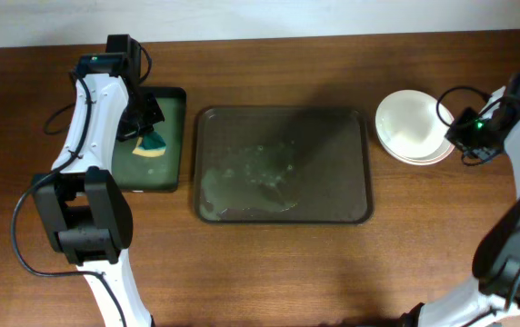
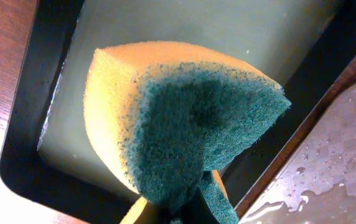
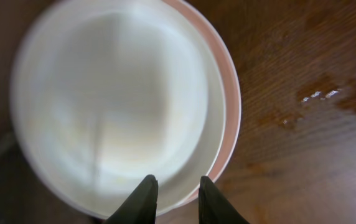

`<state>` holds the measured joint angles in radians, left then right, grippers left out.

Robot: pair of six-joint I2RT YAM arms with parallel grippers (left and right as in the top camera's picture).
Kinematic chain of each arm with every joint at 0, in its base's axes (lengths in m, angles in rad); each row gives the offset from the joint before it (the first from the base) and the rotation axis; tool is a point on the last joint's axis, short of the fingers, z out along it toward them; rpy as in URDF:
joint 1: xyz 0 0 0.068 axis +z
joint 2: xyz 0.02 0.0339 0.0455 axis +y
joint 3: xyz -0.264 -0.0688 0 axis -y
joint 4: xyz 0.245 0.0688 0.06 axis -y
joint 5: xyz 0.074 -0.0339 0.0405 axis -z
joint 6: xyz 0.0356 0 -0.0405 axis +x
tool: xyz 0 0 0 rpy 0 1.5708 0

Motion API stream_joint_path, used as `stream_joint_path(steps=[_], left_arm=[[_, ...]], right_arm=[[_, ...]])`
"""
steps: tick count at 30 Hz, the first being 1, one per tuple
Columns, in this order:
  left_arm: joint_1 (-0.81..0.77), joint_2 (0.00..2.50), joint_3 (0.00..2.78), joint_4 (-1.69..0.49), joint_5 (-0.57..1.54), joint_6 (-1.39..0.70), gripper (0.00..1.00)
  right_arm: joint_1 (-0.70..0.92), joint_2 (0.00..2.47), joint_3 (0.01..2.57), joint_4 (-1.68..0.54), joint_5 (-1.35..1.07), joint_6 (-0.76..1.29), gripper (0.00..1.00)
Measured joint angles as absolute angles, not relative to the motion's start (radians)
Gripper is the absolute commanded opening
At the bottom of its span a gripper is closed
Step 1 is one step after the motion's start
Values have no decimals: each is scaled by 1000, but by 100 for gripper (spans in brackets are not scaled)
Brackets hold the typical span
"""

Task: Clean dirty plates on tray and stack at the side
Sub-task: 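Lower the white plate onto the right-side stack and release, then release the sponge in the water tray with the left gripper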

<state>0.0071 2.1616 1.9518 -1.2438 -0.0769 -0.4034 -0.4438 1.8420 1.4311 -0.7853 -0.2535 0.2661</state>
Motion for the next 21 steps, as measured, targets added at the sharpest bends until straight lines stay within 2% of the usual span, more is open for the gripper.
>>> stream_joint_path(steps=[1,5,7,9,12,15,19,21], left_arm=[[7,2162,1952,-1237,-76,-403,1],[9,2162,1951,-1187,-77,-403,2],[15,2162,1944,-1163,-77,-403,1],[27,2162,1929,-1144,-77,-403,1],[54,2162,1903,-1117,-77,-403,1],[67,2162,1882,-1093,-77,-403,1],[68,2162,1831,-1045,-77,-403,2],[67,2162,1794,-1014,-77,-403,2]], right_arm=[[-442,1811,1432,-801,-253,266,29],[-397,1671,1441,-846,-253,264,48],[-352,1623,1444,-847,-253,265,49],[-300,1602,1445,-842,-254,264,41],[-219,1604,1446,-837,-253,255,40],[-157,1609,1446,-845,-253,249,49],[-67,1613,1446,-854,-253,246,66],[-20,1614,1446,-854,-253,246,66]])
